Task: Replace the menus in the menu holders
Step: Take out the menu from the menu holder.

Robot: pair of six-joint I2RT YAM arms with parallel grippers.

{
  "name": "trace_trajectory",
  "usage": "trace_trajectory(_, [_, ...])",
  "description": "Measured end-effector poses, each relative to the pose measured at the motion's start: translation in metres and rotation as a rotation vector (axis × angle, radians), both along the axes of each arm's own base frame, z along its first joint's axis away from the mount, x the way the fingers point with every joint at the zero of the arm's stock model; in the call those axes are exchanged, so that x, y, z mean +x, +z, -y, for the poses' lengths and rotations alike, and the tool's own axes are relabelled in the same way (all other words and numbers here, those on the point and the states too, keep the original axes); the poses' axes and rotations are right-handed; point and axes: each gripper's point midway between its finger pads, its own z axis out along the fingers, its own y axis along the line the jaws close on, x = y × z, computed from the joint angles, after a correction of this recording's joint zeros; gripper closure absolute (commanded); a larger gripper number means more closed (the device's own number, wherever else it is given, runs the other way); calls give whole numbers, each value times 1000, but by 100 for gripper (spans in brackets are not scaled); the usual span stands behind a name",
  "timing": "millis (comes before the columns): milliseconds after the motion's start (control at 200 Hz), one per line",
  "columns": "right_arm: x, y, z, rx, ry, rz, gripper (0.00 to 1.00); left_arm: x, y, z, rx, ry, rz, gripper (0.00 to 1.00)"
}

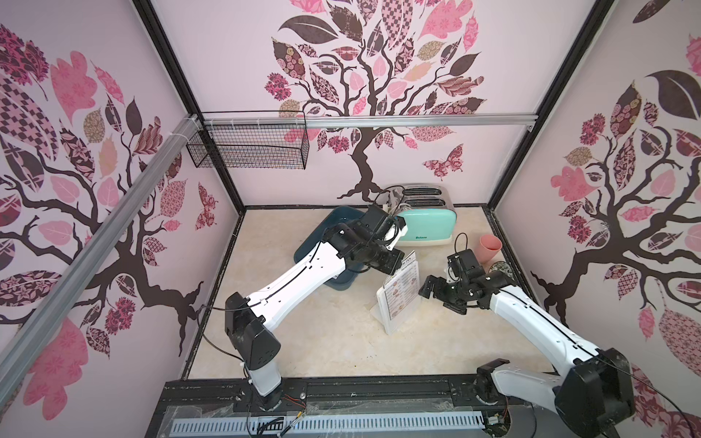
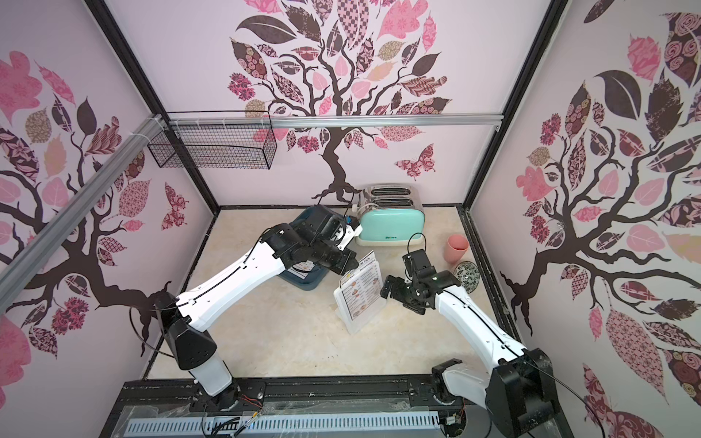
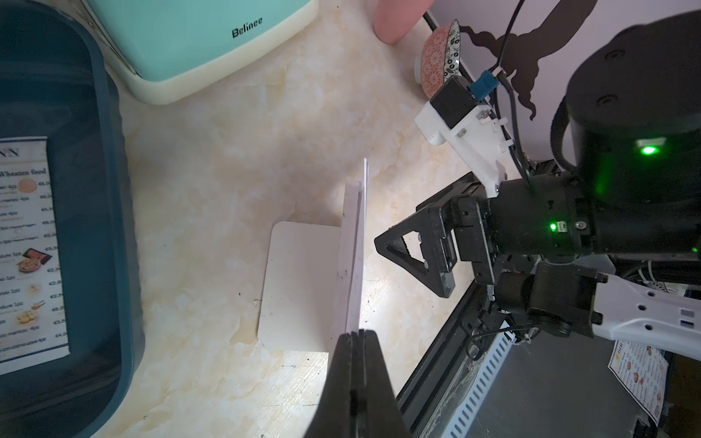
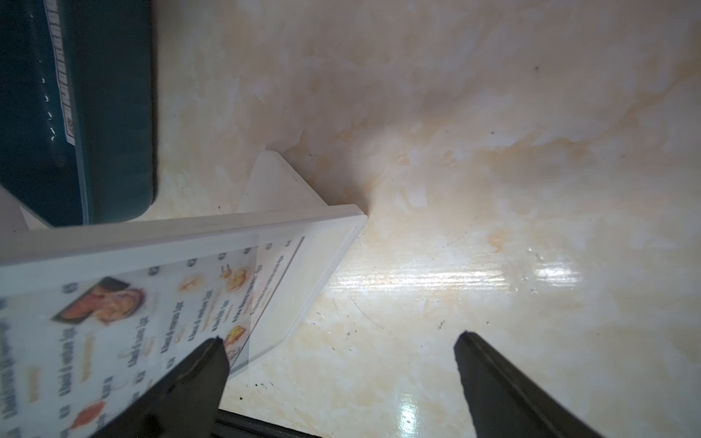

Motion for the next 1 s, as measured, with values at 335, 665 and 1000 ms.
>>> trace_trajectory(335, [6, 11, 4, -30, 10, 44, 0, 0, 12, -7, 5, 1, 48, 46])
trace_trajectory(665, [5, 9, 5, -38, 11, 38, 1, 7, -4, -17, 32, 48, 5, 53])
trace_trajectory(1000, [5, 10, 6, -40, 10, 39, 0, 6, -10, -18, 16, 52, -38, 100])
